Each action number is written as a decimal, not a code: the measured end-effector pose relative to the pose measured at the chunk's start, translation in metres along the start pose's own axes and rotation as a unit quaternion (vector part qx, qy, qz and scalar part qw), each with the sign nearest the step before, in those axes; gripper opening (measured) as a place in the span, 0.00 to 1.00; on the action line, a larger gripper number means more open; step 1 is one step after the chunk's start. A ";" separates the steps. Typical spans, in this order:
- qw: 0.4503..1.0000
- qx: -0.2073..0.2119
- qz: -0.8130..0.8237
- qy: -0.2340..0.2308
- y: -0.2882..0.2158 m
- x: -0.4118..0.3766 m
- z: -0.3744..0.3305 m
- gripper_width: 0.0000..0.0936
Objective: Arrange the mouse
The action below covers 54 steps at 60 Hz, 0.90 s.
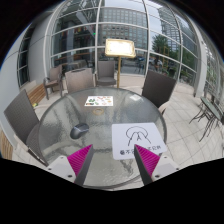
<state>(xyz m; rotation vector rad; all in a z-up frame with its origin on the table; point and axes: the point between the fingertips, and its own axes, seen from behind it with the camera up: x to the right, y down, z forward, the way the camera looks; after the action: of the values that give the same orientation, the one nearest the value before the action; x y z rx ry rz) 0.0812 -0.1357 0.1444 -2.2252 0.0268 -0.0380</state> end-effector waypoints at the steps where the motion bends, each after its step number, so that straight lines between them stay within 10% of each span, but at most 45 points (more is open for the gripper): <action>1: 1.000 -0.007 0.001 -0.001 0.010 -0.002 0.004 0.88; 20: 0.993 -0.100 -0.013 -0.056 0.093 -0.120 0.093 0.88; 54: 0.992 -0.099 -0.019 -0.070 0.001 -0.210 0.259 0.82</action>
<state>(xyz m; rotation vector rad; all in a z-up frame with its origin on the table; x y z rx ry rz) -0.1193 0.0757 -0.0177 -2.4206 -0.0921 0.1052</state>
